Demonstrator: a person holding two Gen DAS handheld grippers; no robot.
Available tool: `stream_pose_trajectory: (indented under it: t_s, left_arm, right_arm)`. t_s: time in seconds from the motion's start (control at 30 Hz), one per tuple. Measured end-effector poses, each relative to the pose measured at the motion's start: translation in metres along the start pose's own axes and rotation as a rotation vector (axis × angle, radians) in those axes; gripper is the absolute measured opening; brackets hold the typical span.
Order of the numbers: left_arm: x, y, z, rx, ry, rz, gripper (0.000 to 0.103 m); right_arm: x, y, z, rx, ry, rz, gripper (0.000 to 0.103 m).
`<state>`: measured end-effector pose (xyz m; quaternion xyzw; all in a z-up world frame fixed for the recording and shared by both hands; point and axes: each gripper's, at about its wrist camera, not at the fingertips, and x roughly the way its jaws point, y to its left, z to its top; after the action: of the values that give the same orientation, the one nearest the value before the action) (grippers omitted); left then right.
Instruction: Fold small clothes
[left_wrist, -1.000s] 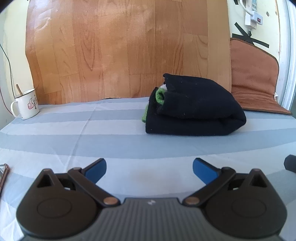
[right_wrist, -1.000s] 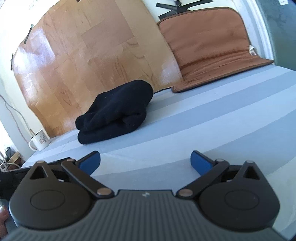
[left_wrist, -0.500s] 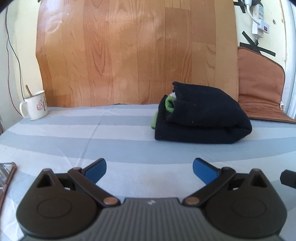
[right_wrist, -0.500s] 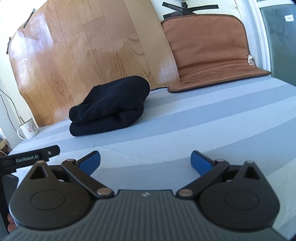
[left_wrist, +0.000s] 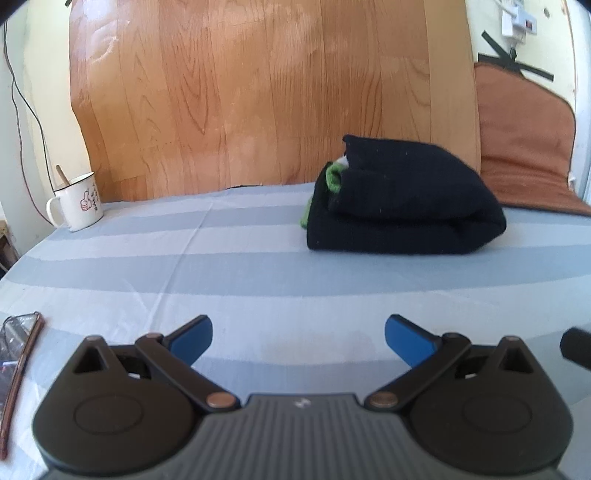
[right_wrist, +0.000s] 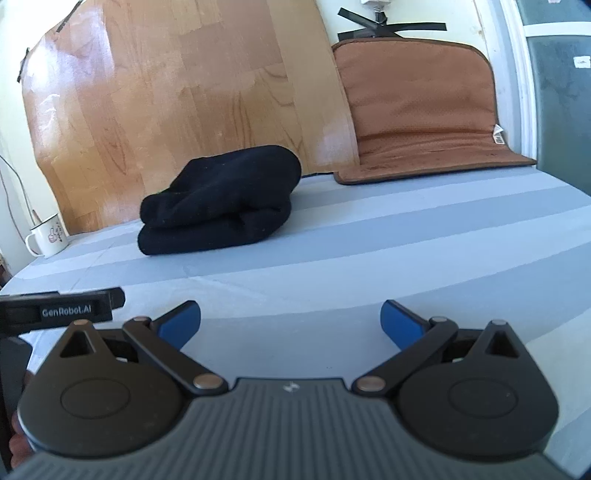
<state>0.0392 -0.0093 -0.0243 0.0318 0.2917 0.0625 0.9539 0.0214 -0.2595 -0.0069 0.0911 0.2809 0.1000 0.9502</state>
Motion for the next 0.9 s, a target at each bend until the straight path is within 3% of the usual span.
stream_pose_trajectory:
  t_s: [0.23, 0.9]
  left_arm:
    - [0.002, -0.004, -0.001, 0.037, 0.014, 0.016, 0.103]
    - [-0.005, 0.013, 0.0, -0.061, -0.037, 0.03, 0.103]
  right_arm:
    - [0.002, -0.001, 0.001, 0.01, 0.01, 0.026, 0.103]
    - [-0.006, 0.003, -0.001, -0.009, -0.038, -0.007, 0.103]
